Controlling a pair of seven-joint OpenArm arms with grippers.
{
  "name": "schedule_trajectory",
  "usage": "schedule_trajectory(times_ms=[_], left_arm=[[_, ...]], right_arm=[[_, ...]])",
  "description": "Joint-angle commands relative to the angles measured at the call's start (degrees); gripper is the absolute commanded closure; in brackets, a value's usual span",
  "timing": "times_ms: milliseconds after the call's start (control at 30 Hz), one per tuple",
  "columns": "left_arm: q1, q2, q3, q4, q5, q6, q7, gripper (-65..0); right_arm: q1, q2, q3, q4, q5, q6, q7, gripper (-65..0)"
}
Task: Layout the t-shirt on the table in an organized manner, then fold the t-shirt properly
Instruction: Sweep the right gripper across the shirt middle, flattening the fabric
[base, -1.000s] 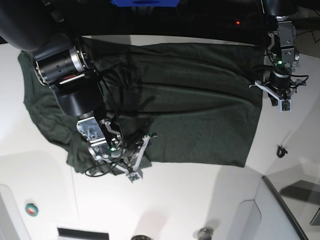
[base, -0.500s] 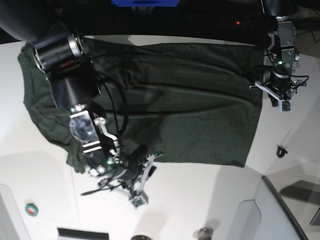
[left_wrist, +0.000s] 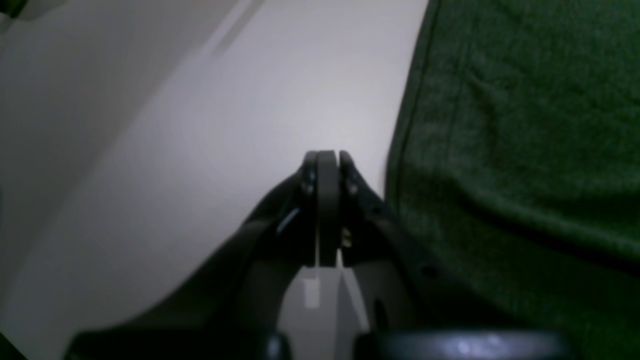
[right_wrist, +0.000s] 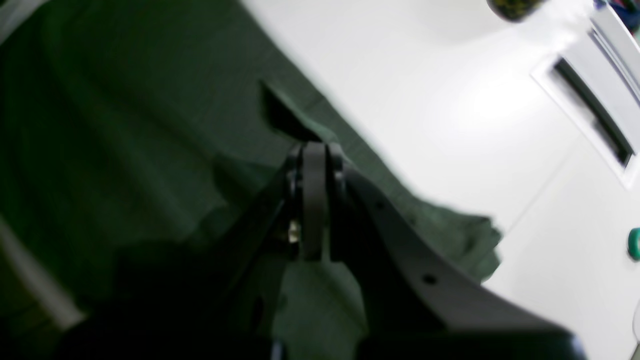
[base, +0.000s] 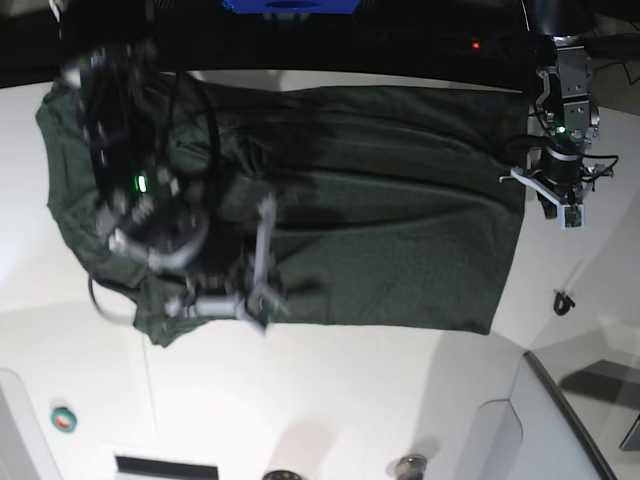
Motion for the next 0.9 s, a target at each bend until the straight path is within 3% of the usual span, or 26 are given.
schedule_trajectory(times_ms=[0,100,267,367,467,667,800,867], left_arm=[[-1.1,-1.0,-0.1,0.7,0.1,0.6,-1.2,0.0],[-1.8,-1.0,-0.2,0.6,0.2,0.6,-1.1,0.0],[-2.8,-1.0,0.3,0.6,0.3,0.6,-1.1,0.0],[-2.8,-1.0,0.3,0.6,0.3,0.6,-1.0,0.0],[-2.9,-1.0,0.1,0.6,0.3,0.6,-1.0,0.0],[-2.5,-1.8,-0.2,0.7,0.3,0.6,-1.0,0.0],[-2.4,-1.8,-0.2,0.8,0.3,0.6,-1.0,0.0],[-2.4,-1.8,-0.3,0.8,0.3,0.6,-1.0,0.0]], right_arm=[[-1.1,-0.7,-0.3,2.8,1.3,2.9,1.8,0.0],[-6.3,-0.8,-3.4,4.3,1.3,7.7,1.9,0.0],[-9.0,0.3,-12.9,4.2,1.2,7.7,1.9,0.0],[-8.1,1.8,-22.5,4.2,1.2,7.7,1.9,0.0],[-7.2,1.4,-28.9,4.0,1.1,7.7,1.9,0.0],[-4.0,-2.5,-29.7,0.3,1.0,7.6,1.9,0.0],[0.6,-4.4,-28.1,-4.4,1.1,2.0,1.9,0.0],[2.1,-5.3,-26.5,-6.0,1.1,1.6,1.9,0.0]])
